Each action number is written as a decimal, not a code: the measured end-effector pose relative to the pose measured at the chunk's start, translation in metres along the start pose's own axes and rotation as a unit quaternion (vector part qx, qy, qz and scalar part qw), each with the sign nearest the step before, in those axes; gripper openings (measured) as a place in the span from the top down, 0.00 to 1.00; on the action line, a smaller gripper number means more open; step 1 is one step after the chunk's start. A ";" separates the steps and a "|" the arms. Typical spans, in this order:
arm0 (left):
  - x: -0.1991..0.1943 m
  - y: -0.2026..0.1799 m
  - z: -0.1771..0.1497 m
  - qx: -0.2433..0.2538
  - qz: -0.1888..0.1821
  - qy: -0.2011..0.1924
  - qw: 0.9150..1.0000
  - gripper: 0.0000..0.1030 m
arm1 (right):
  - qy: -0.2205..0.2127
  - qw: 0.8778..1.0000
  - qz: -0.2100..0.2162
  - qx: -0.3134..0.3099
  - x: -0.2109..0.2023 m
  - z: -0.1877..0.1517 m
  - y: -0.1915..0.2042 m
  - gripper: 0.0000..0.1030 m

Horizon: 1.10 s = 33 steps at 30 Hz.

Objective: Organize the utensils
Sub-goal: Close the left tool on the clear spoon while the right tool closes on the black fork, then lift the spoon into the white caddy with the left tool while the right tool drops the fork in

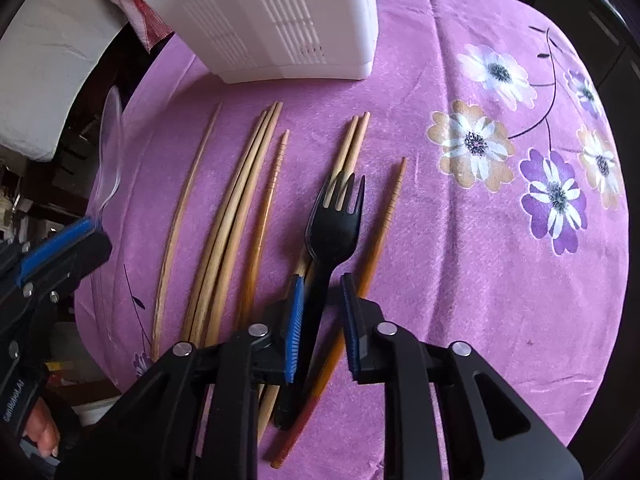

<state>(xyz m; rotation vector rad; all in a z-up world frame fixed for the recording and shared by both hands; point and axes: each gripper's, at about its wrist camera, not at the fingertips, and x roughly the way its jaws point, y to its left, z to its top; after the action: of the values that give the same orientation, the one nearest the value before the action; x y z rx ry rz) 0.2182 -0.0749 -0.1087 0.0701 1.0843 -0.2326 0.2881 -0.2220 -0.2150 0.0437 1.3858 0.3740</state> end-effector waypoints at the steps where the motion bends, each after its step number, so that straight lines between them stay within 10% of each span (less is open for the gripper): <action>1: 0.000 0.000 -0.001 0.001 0.000 0.000 1.000 0.92 | 0.001 1.000 0.004 0.003 0.001 0.001 -0.002 0.81; 17: -0.063 0.019 0.026 -0.018 -0.028 -0.081 0.996 0.92 | -0.145 0.984 0.099 0.002 -0.086 -0.033 -0.029 0.91; 26: -0.133 0.033 0.124 -0.043 -0.033 -0.276 0.960 0.92 | -0.234 0.963 0.136 0.000 -0.125 -0.061 -0.035 0.91; 33: -0.094 0.037 0.180 -0.056 -0.016 -0.354 0.933 0.92 | -0.249 0.959 0.137 -0.004 -0.127 -0.061 -0.037 0.91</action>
<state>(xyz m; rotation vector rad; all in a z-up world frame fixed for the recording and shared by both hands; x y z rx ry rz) 0.3401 -0.0548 0.0564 -0.1285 0.3751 -0.2009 0.2205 -0.3041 -0.1149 0.3062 0.8770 0.5563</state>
